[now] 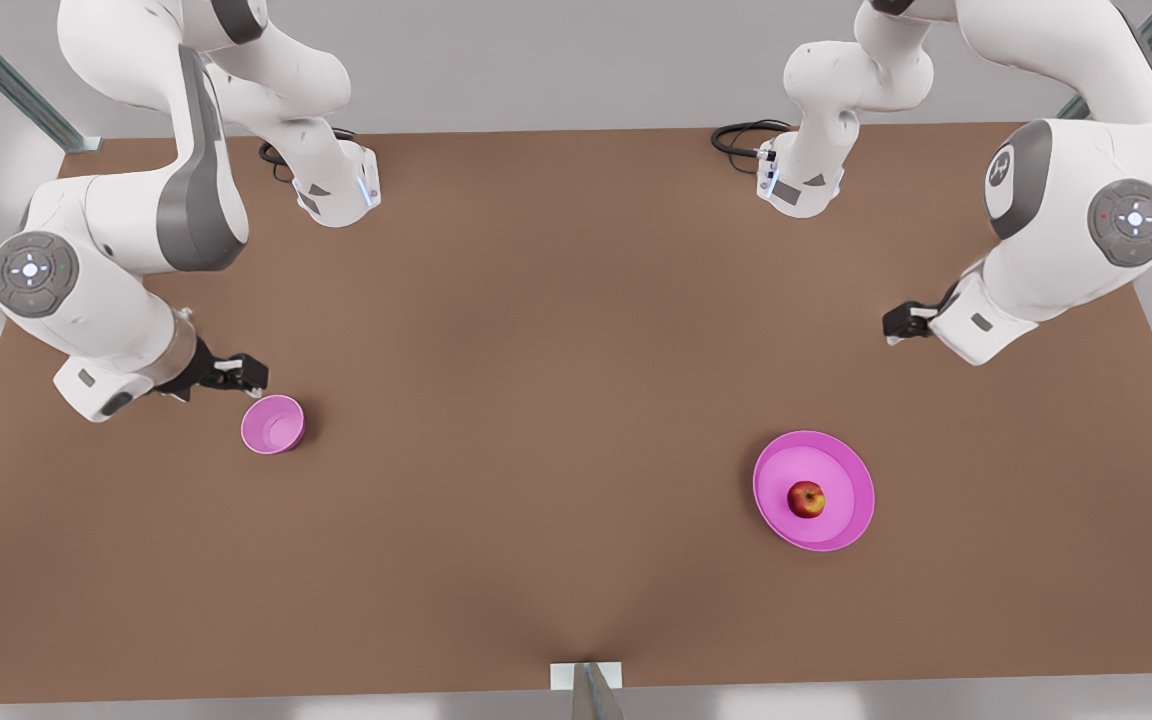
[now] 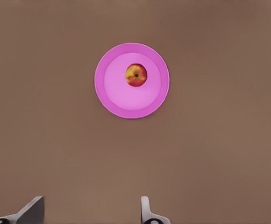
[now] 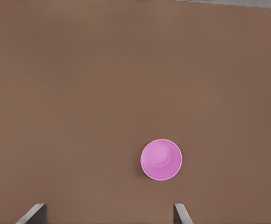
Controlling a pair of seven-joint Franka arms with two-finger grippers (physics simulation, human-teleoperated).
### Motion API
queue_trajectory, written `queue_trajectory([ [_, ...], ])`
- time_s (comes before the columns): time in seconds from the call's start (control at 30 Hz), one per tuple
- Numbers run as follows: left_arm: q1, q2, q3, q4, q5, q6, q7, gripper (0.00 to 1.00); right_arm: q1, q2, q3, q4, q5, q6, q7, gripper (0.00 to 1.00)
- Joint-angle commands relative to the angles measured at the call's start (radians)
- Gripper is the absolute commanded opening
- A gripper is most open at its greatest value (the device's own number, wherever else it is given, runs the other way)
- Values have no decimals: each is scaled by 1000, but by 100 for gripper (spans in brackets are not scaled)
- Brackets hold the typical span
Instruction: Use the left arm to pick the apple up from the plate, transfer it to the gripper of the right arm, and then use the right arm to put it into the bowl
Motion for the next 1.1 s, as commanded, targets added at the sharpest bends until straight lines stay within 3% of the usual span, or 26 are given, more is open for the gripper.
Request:
queue_trajectory([
  [0.0, -2, -1, 0, -1, 5, 113, 31, 100, -1, -1, -1, 0, -1, 85, 53, 100],
  [0.13, -10, 249, 0, -24, -40, 440, -115, 100, -1, -1, 1, 0, 1, 83, 53, 100],
  [0.2, -11, 315, 0, -119, -72, 655, -125, 100, -4, -1, 1, 0, 1, 83, 52, 100],
  [0.37, -6, 416, 0, -189, -96, 813, -141, 100, -4, -1, 1, 0, 1, 83, 52, 100],
  [1.07, -19, 605, 3, -156, -86, 896, -104, 100, -1, 3, 1, 8, -2, 108, 62, 100],
])
